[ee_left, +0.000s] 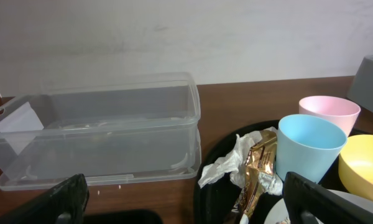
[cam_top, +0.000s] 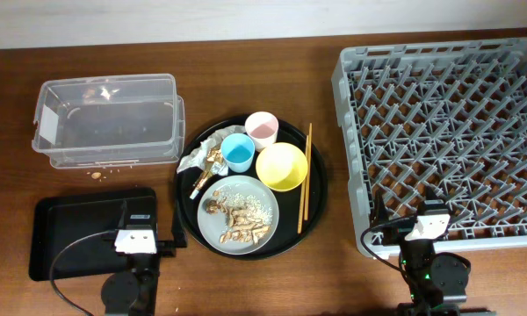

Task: Sort waste into correct bins and load items into the dishwasher rack

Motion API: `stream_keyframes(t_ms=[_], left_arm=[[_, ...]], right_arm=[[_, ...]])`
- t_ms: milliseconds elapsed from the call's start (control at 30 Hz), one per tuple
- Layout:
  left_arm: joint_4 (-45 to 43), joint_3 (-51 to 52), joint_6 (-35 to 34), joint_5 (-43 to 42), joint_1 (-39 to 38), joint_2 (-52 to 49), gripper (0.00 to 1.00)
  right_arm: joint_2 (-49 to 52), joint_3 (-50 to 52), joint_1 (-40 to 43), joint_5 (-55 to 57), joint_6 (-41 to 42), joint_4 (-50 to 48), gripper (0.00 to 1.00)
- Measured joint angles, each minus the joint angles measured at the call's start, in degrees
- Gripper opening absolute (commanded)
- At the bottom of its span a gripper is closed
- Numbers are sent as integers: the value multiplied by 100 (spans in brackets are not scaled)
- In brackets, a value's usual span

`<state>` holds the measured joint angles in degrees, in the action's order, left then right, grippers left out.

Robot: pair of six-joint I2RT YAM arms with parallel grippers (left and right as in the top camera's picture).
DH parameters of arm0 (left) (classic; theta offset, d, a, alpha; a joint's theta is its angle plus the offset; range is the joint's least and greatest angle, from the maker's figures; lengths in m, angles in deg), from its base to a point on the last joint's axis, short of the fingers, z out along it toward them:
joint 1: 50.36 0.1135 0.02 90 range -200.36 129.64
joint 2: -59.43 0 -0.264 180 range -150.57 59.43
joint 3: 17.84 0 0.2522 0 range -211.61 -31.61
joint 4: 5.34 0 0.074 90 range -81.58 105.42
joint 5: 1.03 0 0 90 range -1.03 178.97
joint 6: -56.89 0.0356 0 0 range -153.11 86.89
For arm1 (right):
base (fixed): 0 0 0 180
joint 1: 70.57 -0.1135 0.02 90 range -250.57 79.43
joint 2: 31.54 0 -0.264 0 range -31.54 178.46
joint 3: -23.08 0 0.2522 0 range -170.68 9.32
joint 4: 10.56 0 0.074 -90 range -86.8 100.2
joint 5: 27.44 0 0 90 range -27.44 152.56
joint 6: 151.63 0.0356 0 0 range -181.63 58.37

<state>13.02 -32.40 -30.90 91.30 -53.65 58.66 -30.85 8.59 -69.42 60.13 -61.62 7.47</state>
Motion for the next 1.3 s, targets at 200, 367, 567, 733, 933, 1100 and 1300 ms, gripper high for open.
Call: stream_keyframes(t_ms=[200,367,567,733,933,1100,1300], left_arm=[[-2,0,0,-2,0,0,99],[0,0,-2,0,0,0,99],[-2,0,0,0,0,0,99],[-2,0,-2,-13,0,0,99],[-155,0,-778,-2256,-2,-2,99],[-236,0,-1244,-4529,-7,-2,99],[-1628,15,-2085,-5639,-7,0,99]], right_arm=[[0,0,0,0,-4,0,99],[0,0,0,0,-2,0,99],[0,0,0,0,-2,0,99],[0,0,0,0,-2,0,99],[0,0,0,0,-4,0,99],[0,0,0,0,-2,0,99],[0,0,0,2,-4,2,99]])
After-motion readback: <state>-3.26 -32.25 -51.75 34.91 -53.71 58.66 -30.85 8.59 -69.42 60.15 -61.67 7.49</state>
